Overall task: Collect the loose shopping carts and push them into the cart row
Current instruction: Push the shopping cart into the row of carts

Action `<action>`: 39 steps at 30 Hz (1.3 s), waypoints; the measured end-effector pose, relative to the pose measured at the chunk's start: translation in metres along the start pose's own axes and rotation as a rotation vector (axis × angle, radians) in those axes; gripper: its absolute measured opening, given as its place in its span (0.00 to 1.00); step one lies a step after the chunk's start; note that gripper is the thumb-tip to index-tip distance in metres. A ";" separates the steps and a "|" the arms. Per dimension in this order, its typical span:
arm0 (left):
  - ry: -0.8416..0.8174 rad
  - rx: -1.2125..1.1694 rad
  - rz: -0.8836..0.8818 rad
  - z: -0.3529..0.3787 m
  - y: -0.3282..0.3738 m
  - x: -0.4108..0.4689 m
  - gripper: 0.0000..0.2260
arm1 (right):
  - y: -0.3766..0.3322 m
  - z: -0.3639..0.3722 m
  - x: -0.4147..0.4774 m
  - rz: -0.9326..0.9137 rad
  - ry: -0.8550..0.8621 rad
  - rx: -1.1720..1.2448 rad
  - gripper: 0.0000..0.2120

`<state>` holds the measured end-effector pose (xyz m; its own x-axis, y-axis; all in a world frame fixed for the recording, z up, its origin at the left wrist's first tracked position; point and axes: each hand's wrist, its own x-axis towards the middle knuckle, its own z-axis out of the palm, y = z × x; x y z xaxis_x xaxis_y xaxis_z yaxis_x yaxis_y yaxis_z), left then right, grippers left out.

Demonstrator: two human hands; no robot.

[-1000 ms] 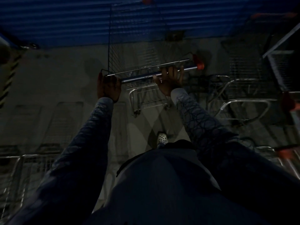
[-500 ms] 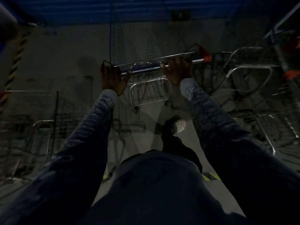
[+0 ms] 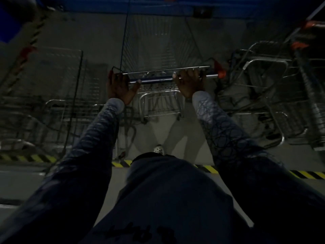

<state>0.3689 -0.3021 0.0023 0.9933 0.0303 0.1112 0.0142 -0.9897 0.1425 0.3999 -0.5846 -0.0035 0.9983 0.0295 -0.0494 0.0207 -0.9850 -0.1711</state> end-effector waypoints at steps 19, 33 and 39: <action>0.099 -0.032 0.007 -0.027 -0.038 -0.244 0.32 | -0.023 0.015 -0.268 -0.103 0.107 0.113 0.26; 0.070 -0.049 0.085 -0.049 -0.099 -0.328 0.31 | -0.096 0.042 -0.368 0.091 0.168 0.107 0.29; 0.013 0.011 0.087 -0.058 -0.106 -0.362 0.33 | -0.106 0.041 -0.395 0.150 0.073 0.095 0.29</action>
<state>0.0015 -0.1999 0.0044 0.9893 -0.0537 0.1358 -0.0704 -0.9901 0.1211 0.0008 -0.4853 -0.0061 0.9911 -0.1327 -0.0104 -0.1308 -0.9568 -0.2598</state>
